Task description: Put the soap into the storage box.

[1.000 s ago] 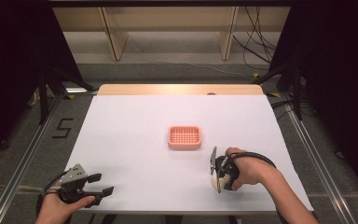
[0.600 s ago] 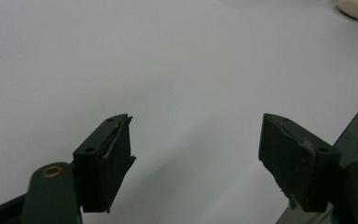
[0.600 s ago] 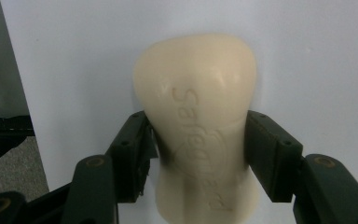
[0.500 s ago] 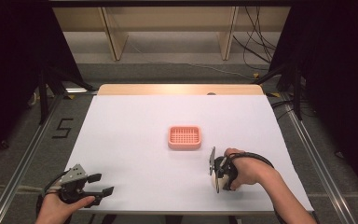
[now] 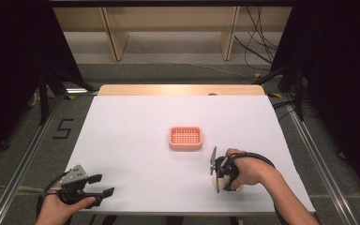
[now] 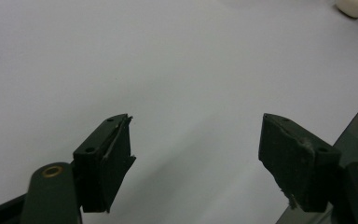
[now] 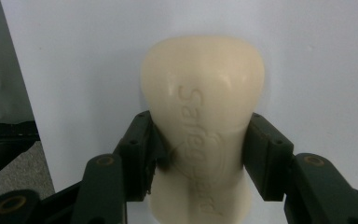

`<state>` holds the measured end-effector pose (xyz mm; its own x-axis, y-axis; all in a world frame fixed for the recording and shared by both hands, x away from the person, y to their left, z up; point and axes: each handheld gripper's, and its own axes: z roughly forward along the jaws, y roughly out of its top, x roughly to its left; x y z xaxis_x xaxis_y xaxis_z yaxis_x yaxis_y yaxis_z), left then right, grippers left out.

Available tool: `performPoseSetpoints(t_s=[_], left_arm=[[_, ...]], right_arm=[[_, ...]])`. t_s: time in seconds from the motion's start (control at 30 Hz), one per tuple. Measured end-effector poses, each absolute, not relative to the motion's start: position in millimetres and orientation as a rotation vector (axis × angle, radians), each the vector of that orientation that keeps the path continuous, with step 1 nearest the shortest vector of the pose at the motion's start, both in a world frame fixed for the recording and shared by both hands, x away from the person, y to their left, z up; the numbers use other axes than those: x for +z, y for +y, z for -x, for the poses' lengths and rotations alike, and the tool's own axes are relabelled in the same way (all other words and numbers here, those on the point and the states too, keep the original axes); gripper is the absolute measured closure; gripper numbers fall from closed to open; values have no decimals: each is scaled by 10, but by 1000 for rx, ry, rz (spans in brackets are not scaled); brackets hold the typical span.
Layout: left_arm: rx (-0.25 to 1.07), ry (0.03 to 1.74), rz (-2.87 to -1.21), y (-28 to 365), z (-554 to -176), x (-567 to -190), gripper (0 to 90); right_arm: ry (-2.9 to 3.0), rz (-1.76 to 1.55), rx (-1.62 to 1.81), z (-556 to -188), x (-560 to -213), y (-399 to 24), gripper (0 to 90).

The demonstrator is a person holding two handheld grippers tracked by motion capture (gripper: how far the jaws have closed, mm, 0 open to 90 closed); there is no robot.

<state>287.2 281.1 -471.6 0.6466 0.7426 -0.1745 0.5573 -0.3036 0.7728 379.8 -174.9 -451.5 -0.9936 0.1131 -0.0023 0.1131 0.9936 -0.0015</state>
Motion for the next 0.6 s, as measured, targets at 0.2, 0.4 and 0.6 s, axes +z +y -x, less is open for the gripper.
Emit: performPoseSetpoints(t_s=[0.2,0.4,0.6], left_arm=[[270,1020,-1983,2803,-2870,-4719,248],[272,1018,-1990,2810,-2872,-4717,248],[266,1024,-1992,2808,-2882,-4720,249]], right_arm=[[3144,-297,-48,-3766,-4478,-1740,497],[3150,-320,-39,-3763,-4435,-1737,498],[3158,-336,-39,-3789,-4407,-1748,499]])
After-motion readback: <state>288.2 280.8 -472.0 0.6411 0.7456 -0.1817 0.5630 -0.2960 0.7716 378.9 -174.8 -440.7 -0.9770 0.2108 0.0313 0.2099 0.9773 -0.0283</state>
